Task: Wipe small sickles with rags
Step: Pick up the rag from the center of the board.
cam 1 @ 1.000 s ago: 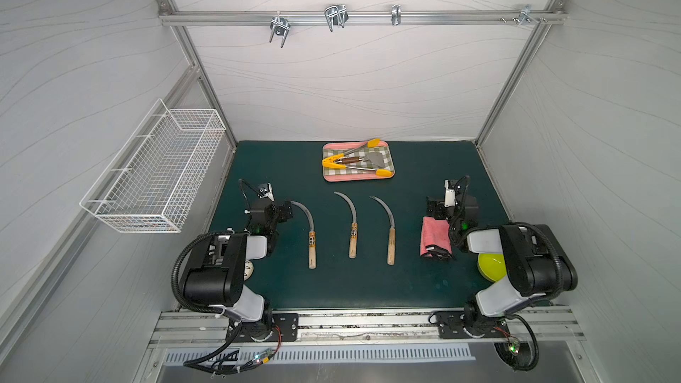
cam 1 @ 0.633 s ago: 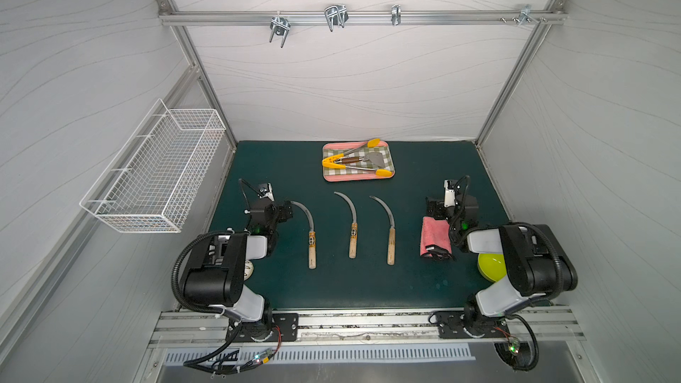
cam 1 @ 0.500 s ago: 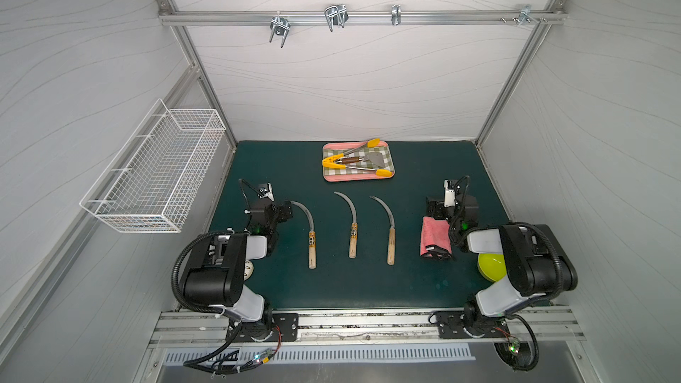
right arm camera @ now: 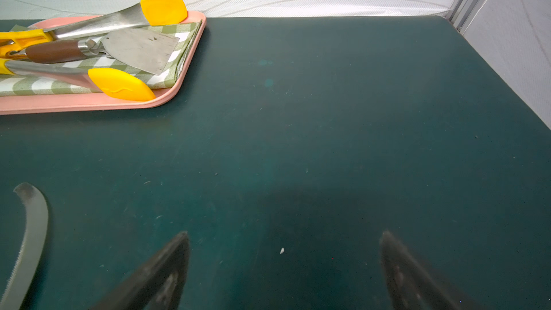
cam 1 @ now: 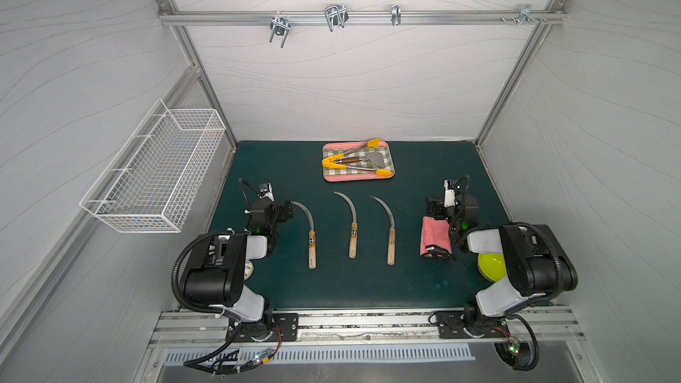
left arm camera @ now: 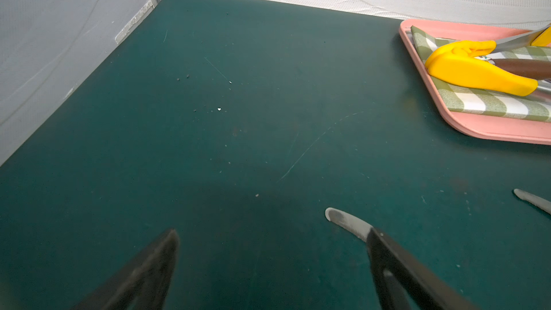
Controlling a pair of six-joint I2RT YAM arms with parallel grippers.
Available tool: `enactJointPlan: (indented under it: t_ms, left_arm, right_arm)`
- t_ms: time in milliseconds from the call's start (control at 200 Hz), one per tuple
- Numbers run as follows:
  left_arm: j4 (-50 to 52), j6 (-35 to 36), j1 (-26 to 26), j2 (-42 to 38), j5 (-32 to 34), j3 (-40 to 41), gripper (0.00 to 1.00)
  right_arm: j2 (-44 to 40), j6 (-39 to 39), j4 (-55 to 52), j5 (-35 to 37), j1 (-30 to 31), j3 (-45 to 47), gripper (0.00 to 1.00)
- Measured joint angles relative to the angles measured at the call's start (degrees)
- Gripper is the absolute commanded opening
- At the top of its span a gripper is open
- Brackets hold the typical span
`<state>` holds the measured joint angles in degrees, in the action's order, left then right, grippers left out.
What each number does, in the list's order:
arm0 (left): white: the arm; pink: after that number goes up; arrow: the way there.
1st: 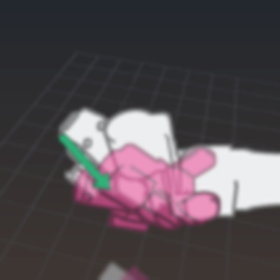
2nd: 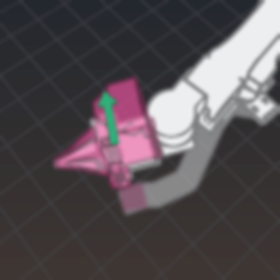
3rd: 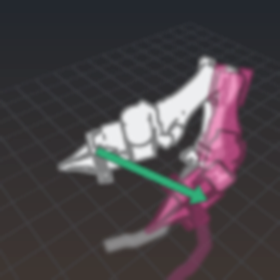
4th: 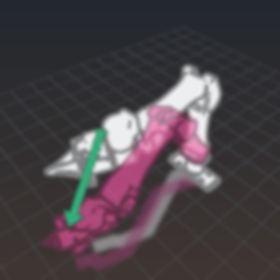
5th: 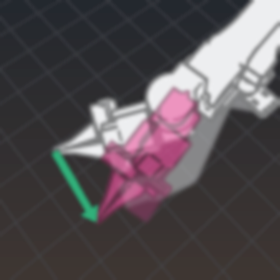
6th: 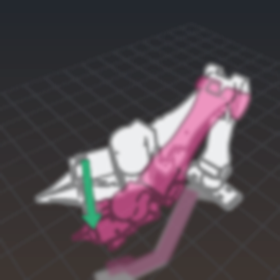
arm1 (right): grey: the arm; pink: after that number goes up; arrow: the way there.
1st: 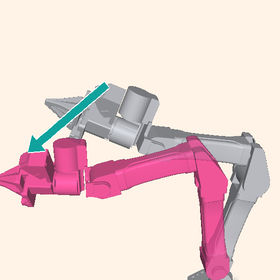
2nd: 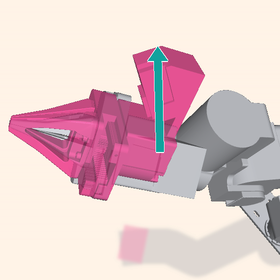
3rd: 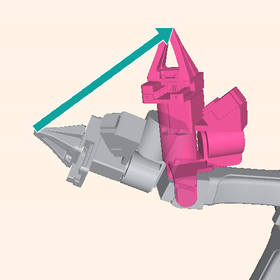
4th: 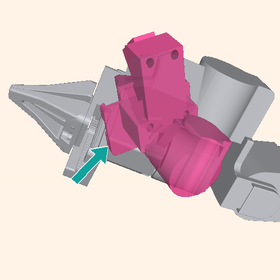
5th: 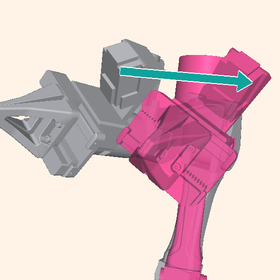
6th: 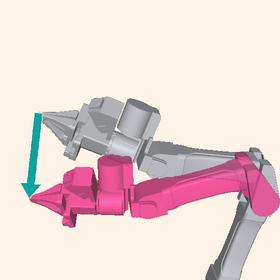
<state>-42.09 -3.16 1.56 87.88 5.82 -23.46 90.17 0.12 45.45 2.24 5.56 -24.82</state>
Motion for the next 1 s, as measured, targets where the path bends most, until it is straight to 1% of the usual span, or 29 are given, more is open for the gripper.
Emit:
enactJointPlan:
  t_ms: [590,630,685,730,780,855,920,995]
  left_arm:
    - [0.6,0.0,0.0,-0.2,0.1,-0.2,1.0]
    - [3.8,-0.2,0.0,-1.2,0.9,-1.2,1.0]
    - [11.0,-1.2,0.0,-3.2,2.6,-4.3,0.99]
    - [19.7,-3.9,0.0,-4.9,5.0,-9.0,1.0]
    - [30.0,-8.1,0.0,-6.4,7.6,-16.3,0.99]
    - [40.0,-14.9,0.0,-7.8,9.7,-25.7,1.0]
    - [45.4,-20.8,0.7,-9.5,8.9,-30.1,0.99]
    - [49.1,-25.0,1.4,-11.6,5.0,-30.4,1.0]
  right_arm:
    - [-0.2,0.0,-0.8,-0.7,-0.6,-0.2,0.99]
    - [-0.9,0.1,-4.1,-0.7,-0.8,-1.4,0.99]
    - [-2.6,0.5,-11.5,-0.3,-1.1,-4.9,0.99]
    - [-4.0,1.2,-19.0,0.7,-1.2,-9.8,0.99]
    - [-5.2,3.1,-26.2,2.0,-1.3,-16.2,0.99]
    - [-6.8,8.0,-34.4,4.3,-1.3,-25.1,0.99]
    - [-8.3,12.5,-40.9,3.8,-1.9,-30.2,0.99]
    - [-9.9,16.0,-47.8,0.7,-2.8,-32.8,0.99]
